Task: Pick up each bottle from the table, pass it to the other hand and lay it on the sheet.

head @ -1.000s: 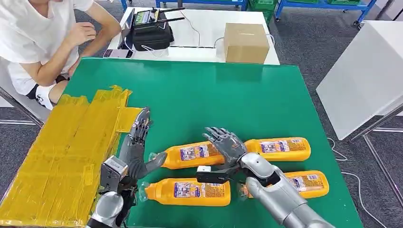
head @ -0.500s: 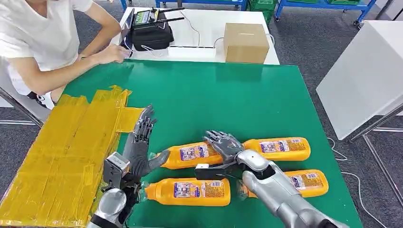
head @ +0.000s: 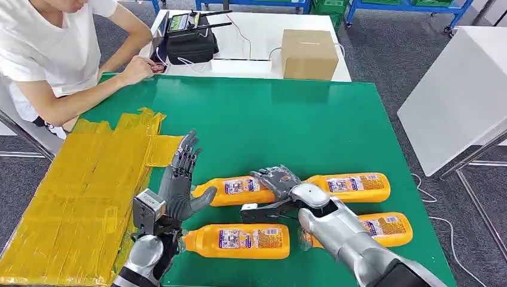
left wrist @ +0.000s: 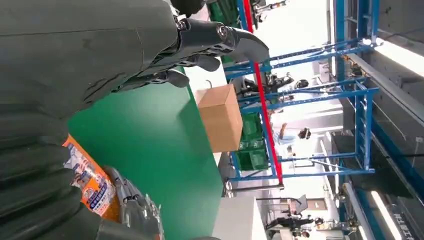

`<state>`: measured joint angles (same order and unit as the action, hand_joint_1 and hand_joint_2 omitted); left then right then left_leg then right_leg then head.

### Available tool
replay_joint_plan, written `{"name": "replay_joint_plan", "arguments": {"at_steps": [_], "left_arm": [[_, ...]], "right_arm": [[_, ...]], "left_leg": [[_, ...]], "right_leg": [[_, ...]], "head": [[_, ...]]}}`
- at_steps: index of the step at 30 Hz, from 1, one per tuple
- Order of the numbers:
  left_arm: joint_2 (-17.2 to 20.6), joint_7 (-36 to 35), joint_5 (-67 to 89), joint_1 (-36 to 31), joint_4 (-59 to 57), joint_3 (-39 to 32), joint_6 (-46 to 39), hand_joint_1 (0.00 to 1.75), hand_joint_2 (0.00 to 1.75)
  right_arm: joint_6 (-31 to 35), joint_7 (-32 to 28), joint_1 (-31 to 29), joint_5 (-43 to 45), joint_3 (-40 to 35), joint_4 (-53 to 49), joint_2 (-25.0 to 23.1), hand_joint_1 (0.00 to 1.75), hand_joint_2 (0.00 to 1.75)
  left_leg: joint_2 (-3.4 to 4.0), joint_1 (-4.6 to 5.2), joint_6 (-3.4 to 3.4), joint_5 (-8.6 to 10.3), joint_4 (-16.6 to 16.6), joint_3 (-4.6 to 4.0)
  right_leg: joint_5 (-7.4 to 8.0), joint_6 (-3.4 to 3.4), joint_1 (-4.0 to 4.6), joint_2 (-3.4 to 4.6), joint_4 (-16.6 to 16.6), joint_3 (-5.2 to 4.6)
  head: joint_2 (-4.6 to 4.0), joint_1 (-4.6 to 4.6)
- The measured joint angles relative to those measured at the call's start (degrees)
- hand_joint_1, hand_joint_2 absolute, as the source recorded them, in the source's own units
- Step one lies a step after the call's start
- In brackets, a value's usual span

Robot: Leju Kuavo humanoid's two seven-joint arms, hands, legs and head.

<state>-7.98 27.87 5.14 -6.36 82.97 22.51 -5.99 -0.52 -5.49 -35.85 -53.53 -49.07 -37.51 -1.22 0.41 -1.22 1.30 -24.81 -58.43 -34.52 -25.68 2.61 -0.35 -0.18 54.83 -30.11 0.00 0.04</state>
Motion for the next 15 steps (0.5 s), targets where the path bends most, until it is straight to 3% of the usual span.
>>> {"name": "replay_joint_plan", "arguments": {"at_steps": [10, 15], "left_arm": [[0.00, 0.15, -0.09, -0.04, -0.20, 0.26, 0.00, 0.00, 1.75], [0.00, 0.15, -0.11, -0.02, -0.20, 0.26, 0.00, 0.00, 1.75]], "right_arm": [[0.92, 0.00, -0.30, 0.20, -0.11, 1.14, -0.46, 1.75, 1.75], [6.04, 0.46, 0.46, 1.68, 0.15, 1.16, -0.63, 1.75, 1.75]], "left_leg": [[0.00, 0.00, 0.00, 0.00, 0.00, 0.00], [0.00, 0.00, 0.00, 0.00, 0.00, 0.00]], "right_leg": [[0.00, 0.00, 0.00, 0.00, 0.00, 0.00], [0.00, 0.00, 0.00, 0.00, 0.00, 0.01]], "head": [[0.00, 0.00], [0.00, 0.00]]}}
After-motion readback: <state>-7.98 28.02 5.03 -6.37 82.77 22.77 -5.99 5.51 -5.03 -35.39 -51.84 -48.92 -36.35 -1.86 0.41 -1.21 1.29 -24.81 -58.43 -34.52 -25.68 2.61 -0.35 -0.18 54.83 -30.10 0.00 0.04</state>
